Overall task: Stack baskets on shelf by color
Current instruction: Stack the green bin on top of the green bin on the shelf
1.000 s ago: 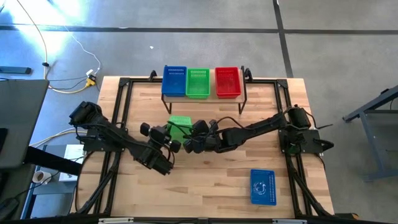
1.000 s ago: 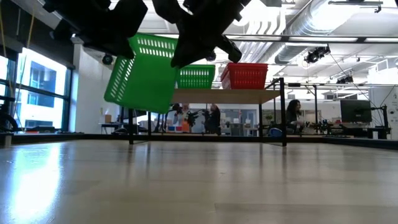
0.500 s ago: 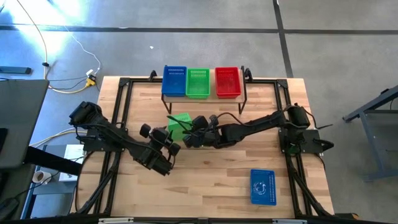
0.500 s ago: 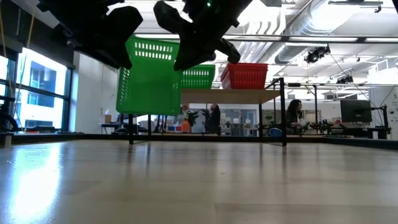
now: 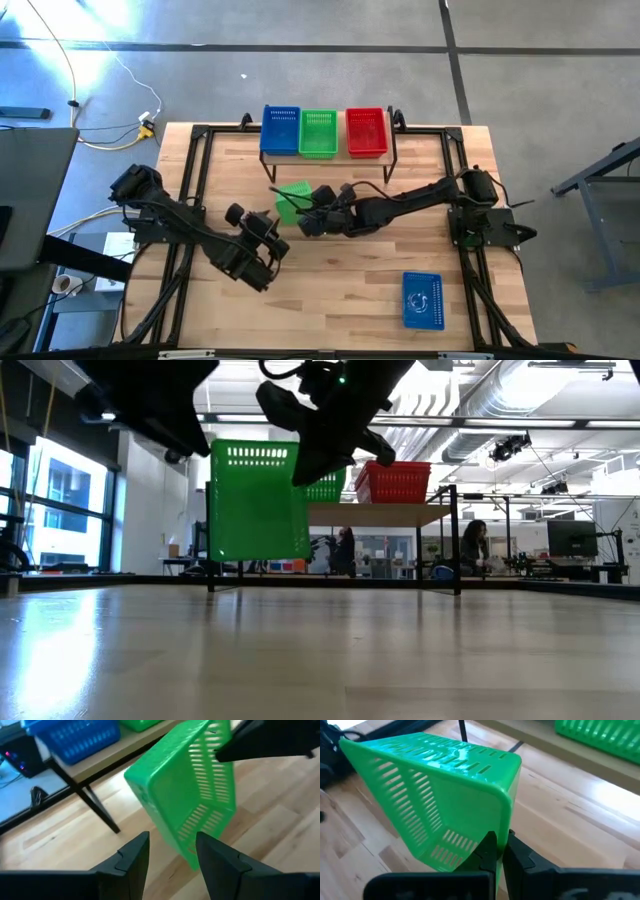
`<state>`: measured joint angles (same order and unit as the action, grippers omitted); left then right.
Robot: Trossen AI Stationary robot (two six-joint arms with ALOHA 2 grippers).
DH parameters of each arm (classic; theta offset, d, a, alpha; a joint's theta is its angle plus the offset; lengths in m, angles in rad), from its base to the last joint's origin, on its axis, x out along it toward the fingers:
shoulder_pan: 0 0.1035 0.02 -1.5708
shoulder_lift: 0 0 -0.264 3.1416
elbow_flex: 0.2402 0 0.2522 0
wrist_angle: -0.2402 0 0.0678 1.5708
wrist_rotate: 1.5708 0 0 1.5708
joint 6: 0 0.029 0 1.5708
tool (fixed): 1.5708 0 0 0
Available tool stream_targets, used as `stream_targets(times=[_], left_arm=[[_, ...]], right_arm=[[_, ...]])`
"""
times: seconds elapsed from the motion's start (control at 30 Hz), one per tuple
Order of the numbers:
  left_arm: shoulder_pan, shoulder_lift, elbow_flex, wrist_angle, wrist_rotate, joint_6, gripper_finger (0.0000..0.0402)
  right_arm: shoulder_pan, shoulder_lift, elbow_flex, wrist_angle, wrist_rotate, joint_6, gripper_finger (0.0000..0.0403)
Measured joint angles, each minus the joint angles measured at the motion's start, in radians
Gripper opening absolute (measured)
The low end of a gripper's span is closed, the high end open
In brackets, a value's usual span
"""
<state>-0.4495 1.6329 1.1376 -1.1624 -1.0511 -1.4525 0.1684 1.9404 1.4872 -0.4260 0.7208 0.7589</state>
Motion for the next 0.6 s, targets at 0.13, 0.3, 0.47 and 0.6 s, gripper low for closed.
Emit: stream_targets(times=[0.13,0.3,0.47,0.6], left_arm=[[-0.012,0.000,0.039,0.000,0.001,0.051,0.0151],[-0.030,0.000,0.062,-0.005,-0.007,0.095,0.0150],[-0.038,-0.018,0.063,-0.077,-0.007,0.053,0.0148],[-0.044,-0.050,0.063,-0.185,-0.020,-0.036,0.0147]], right_arm=[[0.003,0.000,0.000,-0.027,-0.019,0.003,0.0000],[0.009,-0.008,0.000,-0.038,-0.034,-0.009,0.0000],[0.017,-0.041,0.000,-0.093,-0.022,-0.038,0.0000],[0.016,-0.073,0.000,-0.139,-0.033,-0.067,0.0000]])
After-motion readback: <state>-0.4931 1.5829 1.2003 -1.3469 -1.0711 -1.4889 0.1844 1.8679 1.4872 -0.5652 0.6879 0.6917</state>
